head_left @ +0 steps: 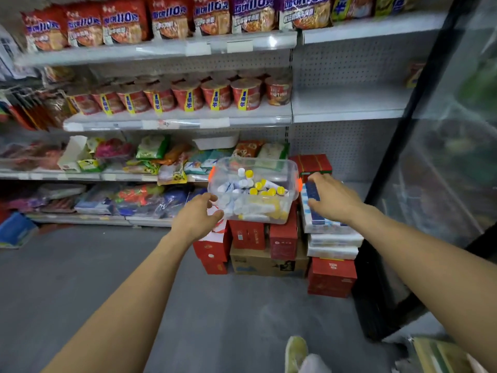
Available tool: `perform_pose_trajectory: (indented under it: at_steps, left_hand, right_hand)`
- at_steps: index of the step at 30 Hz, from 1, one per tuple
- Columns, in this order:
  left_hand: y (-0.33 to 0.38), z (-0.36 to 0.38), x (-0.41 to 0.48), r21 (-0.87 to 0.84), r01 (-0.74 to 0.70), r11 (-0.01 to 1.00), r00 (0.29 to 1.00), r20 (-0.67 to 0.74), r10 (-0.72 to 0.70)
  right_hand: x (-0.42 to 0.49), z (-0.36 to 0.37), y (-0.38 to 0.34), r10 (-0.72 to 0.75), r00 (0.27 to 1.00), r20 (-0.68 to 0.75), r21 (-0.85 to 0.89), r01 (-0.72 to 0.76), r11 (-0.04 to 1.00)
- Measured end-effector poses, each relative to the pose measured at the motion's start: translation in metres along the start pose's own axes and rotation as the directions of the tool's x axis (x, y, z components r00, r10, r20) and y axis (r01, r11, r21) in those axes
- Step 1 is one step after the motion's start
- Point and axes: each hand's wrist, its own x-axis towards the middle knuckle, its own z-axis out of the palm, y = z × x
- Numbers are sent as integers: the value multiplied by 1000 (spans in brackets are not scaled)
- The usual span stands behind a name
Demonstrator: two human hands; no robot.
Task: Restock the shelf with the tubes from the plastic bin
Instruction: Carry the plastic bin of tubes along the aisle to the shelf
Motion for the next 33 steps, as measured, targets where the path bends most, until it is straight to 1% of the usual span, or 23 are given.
perform_pose_trajectory:
  at_steps: [5, 7, 10, 13, 16, 21, 25, 27, 28, 30, 32, 33]
  left_hand:
    - [-10, 18, 96, -123, 62, 990, 998, 32, -58]
    - [-14, 28, 133, -191, 128, 973, 991, 64, -118]
    - [-18, 44, 185, -225, 226, 948, 970, 141, -197]
    - [-23, 60, 236, -255, 270, 928, 960, 149, -238]
    - [-35, 76, 278, -223, 316, 922, 946, 153, -287]
    - [-77, 104, 356, -82, 411, 908, 903, 176, -393]
    - [-112, 130, 408, -48, 439, 897, 889, 166, -426]
    - [-127, 141, 431, -39, 484, 874, 864, 178, -470]
    - [-135, 147, 441, -49, 519, 854, 844, 190, -502]
    - [-150, 159, 460, -105, 599, 794, 792, 227, -567]
    - [-161, 168, 473, -184, 674, 715, 733, 285, -618]
    - [-164, 170, 477, -227, 706, 671, 704, 325, -631]
  right_hand:
    - [97, 18, 20, 59, 998, 36, 45, -61, 997]
    - [137, 27, 29, 97, 992, 75, 49, -101, 994]
    - [194, 41, 41, 144, 976, 162, 59, -155, 986]
    - [247, 56, 52, 184, 963, 199, 122, -210, 970]
    - [289, 80, 63, 203, 943, 265, 190, -258, 947]
    - [348, 115, 77, 240, 913, 330, 286, -339, 896]
    - [384, 151, 87, 337, 848, 409, 333, -483, 810]
    - [402, 173, 94, 416, 798, 436, 309, -567, 764]
    - [410, 183, 97, 472, 762, 443, 281, -618, 734]
    - [423, 197, 98, 583, 658, 476, 274, -741, 613]
    - [432, 206, 100, 622, 588, 517, 315, -806, 500]
    - [436, 209, 101, 626, 575, 526, 335, -817, 469]
